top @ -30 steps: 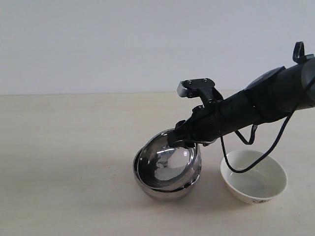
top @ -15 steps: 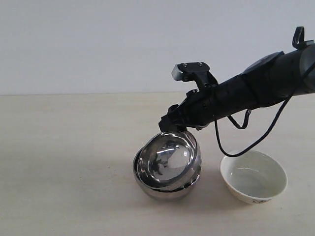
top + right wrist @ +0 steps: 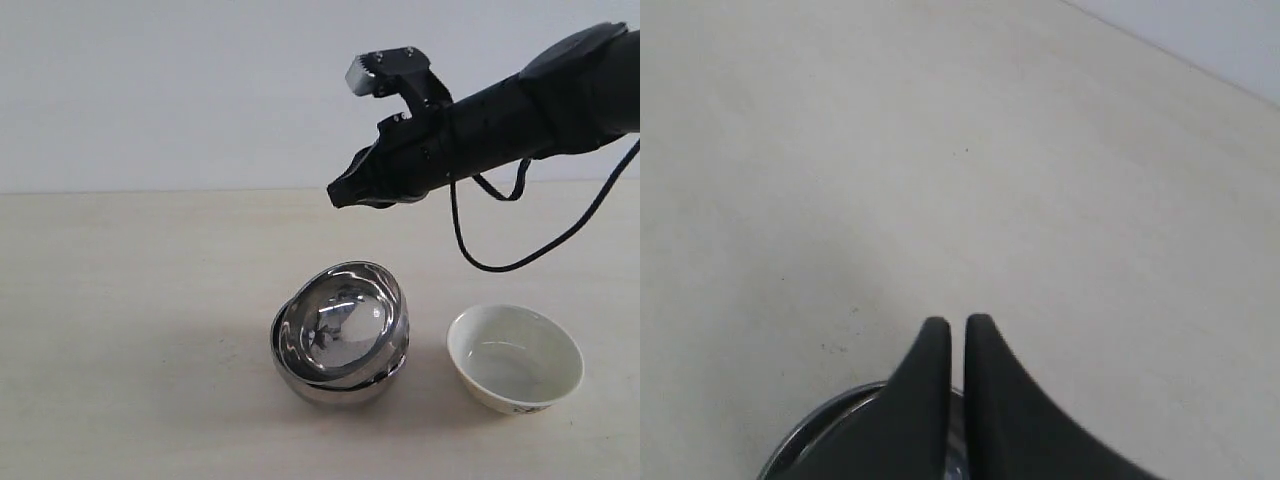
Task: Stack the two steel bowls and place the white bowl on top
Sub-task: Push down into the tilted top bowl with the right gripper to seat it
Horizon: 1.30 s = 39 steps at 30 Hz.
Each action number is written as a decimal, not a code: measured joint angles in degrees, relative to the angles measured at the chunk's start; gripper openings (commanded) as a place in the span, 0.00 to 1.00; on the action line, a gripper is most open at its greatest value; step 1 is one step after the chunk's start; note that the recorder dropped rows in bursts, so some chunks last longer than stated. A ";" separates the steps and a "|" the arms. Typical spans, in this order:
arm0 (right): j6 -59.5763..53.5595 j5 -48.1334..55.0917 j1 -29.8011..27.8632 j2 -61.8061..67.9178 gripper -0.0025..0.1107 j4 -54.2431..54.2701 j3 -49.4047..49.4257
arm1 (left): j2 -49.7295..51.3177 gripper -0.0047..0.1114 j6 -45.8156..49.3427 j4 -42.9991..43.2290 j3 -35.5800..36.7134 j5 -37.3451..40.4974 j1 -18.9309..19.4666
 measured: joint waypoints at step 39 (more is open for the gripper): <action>65.58 20.91 15.95 0.97 0.02 -66.02 -5.19 | 0.00 0.07 0.00 0.00 0.00 0.00 0.00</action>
